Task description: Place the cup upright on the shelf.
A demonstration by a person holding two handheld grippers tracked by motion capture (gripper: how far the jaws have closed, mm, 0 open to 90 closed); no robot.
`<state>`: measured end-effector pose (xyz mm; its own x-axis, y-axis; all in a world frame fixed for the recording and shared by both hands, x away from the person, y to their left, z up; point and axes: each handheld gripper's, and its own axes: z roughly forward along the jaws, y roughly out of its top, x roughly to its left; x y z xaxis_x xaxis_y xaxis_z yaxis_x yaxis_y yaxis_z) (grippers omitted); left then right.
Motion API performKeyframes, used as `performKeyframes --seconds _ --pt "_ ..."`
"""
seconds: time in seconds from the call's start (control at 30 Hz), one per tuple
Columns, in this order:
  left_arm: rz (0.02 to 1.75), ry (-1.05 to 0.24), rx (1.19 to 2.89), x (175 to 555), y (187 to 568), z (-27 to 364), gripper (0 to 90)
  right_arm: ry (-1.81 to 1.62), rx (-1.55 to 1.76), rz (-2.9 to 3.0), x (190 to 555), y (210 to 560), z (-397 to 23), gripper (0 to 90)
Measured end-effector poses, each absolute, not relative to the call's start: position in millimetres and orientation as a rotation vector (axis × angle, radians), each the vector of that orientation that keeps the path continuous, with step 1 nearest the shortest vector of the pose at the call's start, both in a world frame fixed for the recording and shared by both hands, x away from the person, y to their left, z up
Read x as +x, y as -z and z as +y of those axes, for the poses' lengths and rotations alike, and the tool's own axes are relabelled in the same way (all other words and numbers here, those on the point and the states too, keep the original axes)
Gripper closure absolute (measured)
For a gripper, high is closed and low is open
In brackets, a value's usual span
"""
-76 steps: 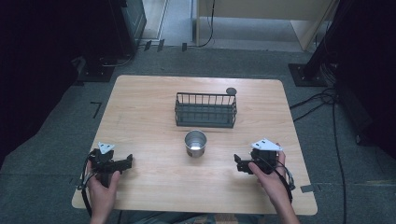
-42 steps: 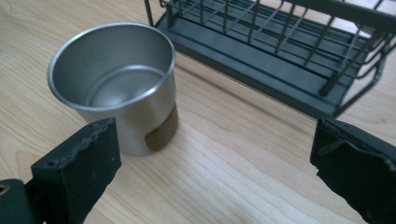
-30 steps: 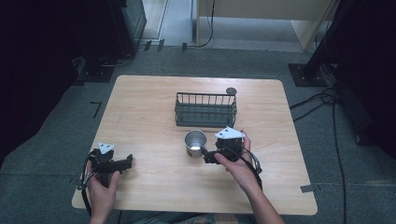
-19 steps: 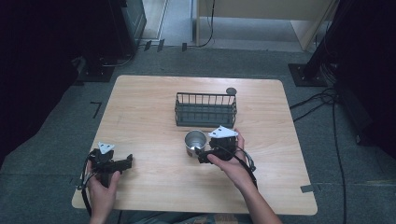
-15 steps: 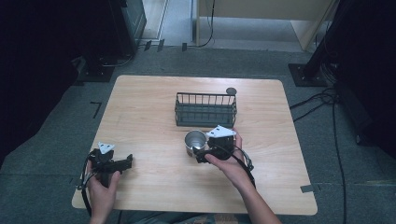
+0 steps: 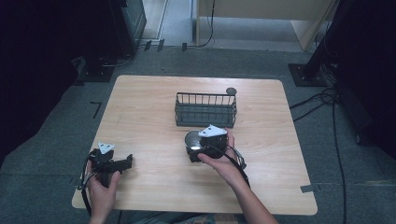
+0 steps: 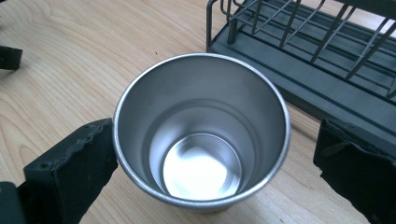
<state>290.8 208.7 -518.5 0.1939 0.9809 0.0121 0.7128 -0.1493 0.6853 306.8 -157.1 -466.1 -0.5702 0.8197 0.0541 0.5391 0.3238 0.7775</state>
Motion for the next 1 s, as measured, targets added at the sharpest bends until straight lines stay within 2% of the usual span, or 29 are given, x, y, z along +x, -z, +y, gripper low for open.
performKeyframes --seconds 0.17,0.37,0.5,1.0 --pt "1.577 -0.639 1.928 290.8 518.6 208.7 0.0 -1.095 1.213 2.250 309.9 470.6 -152.2 1.3" --pt "1.576 -0.638 1.929 290.8 518.5 208.7 0.0 -1.108 1.221 2.241 311.5 472.7 -148.2 12.3" --pt "1.576 -0.639 1.930 290.8 518.5 208.7 0.0 -1.086 1.231 2.254 312.5 475.3 -146.5 16.0" --pt "1.577 -0.638 1.929 290.8 518.5 208.7 0.0 -1.074 1.219 2.231 312.1 473.3 -152.3 18.4"
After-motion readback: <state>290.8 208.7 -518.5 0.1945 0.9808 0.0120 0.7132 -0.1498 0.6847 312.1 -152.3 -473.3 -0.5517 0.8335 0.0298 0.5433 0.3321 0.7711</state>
